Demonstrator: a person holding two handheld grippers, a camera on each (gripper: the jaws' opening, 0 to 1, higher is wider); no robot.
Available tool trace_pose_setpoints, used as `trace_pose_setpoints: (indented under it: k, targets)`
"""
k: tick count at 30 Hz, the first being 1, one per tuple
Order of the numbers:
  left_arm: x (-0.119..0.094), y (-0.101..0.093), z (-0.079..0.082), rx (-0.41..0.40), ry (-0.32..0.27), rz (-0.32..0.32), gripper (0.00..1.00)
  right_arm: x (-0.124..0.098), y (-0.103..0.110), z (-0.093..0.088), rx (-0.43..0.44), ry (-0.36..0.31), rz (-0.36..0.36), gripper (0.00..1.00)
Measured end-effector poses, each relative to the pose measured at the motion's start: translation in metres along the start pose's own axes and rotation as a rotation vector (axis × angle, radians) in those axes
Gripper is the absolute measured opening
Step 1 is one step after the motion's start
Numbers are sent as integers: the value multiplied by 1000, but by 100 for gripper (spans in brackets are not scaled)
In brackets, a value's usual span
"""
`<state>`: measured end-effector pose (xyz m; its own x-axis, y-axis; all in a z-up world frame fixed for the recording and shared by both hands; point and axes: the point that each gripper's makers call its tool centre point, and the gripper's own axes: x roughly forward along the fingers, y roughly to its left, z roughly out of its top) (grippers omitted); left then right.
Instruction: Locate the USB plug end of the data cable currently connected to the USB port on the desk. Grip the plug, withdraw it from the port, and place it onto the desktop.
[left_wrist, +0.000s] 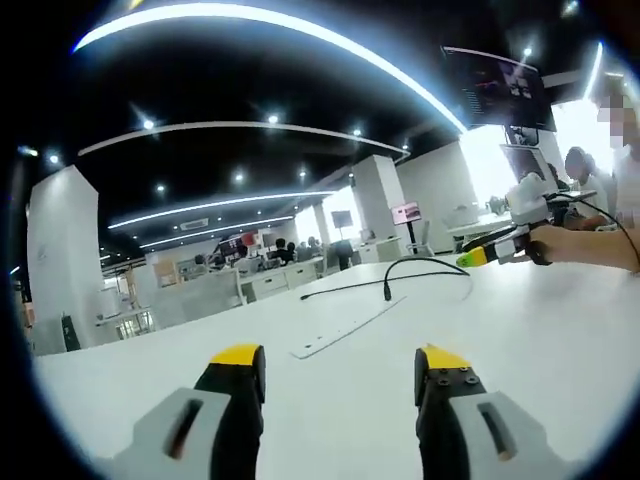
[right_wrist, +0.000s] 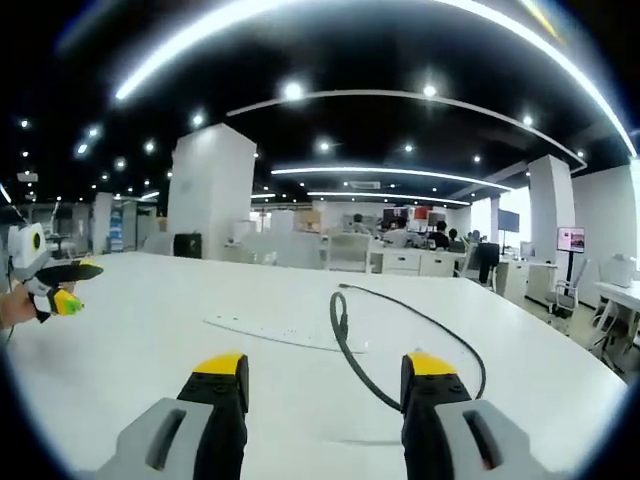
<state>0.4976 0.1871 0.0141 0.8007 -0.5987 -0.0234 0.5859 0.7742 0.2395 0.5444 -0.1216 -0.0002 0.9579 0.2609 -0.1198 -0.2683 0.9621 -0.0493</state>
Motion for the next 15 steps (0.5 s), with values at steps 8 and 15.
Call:
trace_pose_setpoints:
  k: [8,15]
  targets:
    - [12,-3,-5,-20,-3,-11,60,11,-3,-1,5,4,-5,59]
    - [25,-1,-15,-39,3,-10,60,22,-3,-5,7,17,-7,59]
